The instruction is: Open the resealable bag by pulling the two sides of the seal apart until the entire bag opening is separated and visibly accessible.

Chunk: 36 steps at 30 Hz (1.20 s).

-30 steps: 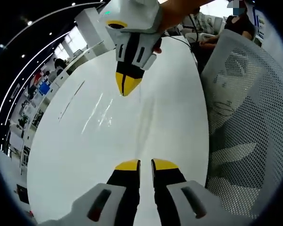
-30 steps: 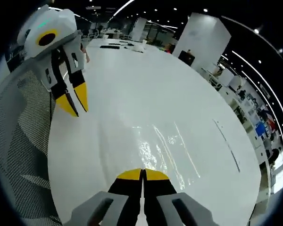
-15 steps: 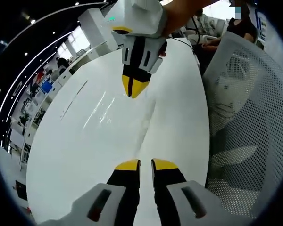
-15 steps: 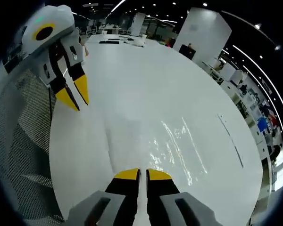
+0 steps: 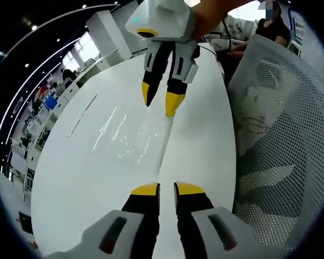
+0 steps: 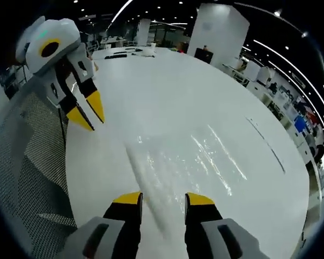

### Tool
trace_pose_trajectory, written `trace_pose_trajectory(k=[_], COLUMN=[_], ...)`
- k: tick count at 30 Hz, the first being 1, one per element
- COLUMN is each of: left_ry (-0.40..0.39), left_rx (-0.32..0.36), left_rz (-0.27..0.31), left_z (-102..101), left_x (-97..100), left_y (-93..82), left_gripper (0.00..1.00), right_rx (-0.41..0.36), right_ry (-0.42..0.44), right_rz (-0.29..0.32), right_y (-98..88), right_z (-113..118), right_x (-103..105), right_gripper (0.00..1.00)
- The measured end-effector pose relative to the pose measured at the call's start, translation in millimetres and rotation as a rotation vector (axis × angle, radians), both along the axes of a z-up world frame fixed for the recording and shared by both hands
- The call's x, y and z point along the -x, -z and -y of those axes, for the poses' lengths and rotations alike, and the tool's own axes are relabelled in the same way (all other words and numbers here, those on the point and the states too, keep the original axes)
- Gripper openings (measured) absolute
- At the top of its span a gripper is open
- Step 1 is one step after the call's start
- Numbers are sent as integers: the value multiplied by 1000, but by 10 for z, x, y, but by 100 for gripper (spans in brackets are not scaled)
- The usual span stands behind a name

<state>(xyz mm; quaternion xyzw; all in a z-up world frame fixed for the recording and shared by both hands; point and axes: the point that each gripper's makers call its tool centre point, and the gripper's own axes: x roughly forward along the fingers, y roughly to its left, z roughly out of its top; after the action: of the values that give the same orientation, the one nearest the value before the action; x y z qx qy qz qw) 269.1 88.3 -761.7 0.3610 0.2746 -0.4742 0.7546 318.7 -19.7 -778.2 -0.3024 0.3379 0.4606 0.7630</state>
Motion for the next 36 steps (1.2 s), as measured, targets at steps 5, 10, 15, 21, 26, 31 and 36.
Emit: trace_pose_trajectory(k=[5, 10, 15, 21, 26, 31, 36], left_ry=[-3, -42, -80, -167, -185, -257, -344], left_rx=[5, 50, 91, 142, 158, 197, 278], left_rz=[15, 0, -11, -67, -68, -95, -126], left_z=[3, 18, -15, -92, -134, -200, -250], left_x=[-18, -26, -21, 17, 31, 13, 38], left_y=[-33, -57, -81, -59, -80, -72, -139], left_gripper=[9, 15, 24, 38, 49, 62, 71], right_rx=[-10, -32, -99, -223, -251, -302, -356], right_ry=[4, 27, 92, 198, 231, 265, 305], right_rz=[18, 55, 39, 11, 4, 9, 17], right_y=[-67, -150, -185, -233, -247, -325, -401], right_z=[14, 6, 17, 39, 91, 102, 130], right_x=[16, -6, 45, 116, 166, 213, 277], right_gripper=[31, 36, 45, 58, 68, 73, 84])
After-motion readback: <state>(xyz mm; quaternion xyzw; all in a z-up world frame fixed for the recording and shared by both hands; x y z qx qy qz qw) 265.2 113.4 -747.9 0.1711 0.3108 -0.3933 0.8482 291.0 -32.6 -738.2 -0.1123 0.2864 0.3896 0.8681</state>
